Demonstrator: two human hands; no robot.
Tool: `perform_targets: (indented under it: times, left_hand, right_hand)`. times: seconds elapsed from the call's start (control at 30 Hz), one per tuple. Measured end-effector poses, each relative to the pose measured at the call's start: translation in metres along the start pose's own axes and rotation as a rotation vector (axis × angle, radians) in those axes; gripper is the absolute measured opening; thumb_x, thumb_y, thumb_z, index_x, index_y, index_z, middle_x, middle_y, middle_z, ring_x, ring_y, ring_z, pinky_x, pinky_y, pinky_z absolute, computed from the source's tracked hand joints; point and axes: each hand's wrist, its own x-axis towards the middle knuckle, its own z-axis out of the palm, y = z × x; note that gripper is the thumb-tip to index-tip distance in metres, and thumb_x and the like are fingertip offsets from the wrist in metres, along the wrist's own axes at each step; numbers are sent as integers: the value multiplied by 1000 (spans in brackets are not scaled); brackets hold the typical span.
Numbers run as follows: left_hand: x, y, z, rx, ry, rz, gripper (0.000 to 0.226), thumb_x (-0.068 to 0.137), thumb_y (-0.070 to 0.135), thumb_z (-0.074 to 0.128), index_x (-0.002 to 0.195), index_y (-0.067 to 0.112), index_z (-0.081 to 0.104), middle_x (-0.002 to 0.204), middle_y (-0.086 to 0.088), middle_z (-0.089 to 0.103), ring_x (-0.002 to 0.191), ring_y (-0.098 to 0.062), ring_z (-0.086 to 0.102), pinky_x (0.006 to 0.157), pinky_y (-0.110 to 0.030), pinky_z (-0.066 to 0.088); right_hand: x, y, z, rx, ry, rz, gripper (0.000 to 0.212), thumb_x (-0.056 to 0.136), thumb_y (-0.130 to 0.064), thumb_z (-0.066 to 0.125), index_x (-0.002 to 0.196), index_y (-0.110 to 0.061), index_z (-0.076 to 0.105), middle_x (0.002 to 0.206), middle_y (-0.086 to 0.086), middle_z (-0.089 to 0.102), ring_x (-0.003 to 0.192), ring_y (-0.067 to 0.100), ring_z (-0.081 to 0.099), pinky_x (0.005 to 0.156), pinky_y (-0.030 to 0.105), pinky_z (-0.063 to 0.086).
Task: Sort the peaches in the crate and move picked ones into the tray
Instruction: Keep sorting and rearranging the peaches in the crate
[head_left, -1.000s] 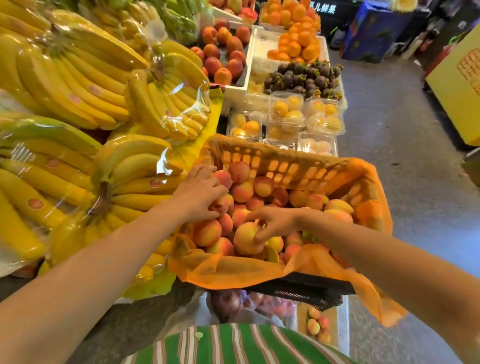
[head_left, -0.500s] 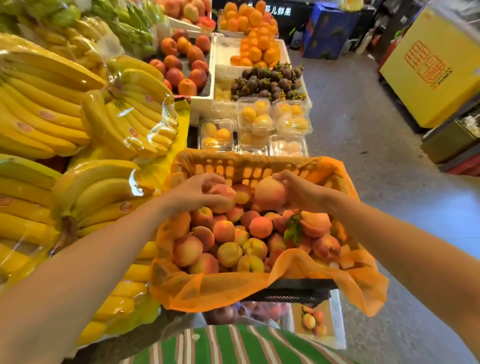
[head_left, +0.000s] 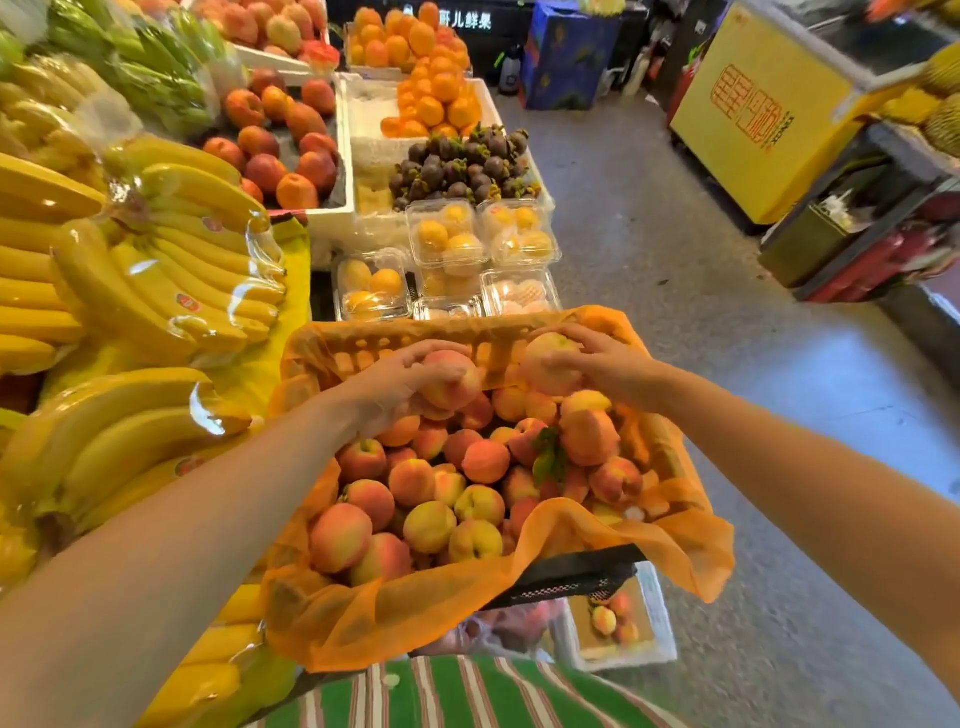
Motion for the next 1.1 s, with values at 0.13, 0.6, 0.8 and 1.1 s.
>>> perform_targets:
  times: [0.13,0.6,0.8,1.1]
  left_hand:
    - [9,-6,-4,121,110,-21,71,61,46,84,120,18,57,122,-11,60,108,-27,62,91,-50,53]
    - [33,-14,-14,146,71,-67,51,72,35,80,116,18,61,119,-14,61,110,-33,60,95,-51,50]
    - [40,-21,-14,173,58,-93,53,76,35,78,120,13,58,118,-10,62,106,-26,62,85,-38,53]
    - [49,-19,1,221,19,-111,45,80,29,75,118,13,56,116,-9,60,103,-24,62,81,-35,55]
  right_hand:
    - [14,8,-22,-530,195,-87,61,73,-39,80,122,-18,51,117,6,55,107,22,56,86,38,54]
    - [39,27,0,-978,84,-103,54,76,-31,78,120,-11,53,118,9,59,108,26,54,88,40,44]
    - [35,29,-7,-1071,200,-165,53,80,-32,72,123,-11,50,116,13,57,106,29,55,88,42,44]
    - [30,34,-7,-1379,338,-271,29,88,-19,60,115,-8,62,116,14,56,105,32,54,77,42,50]
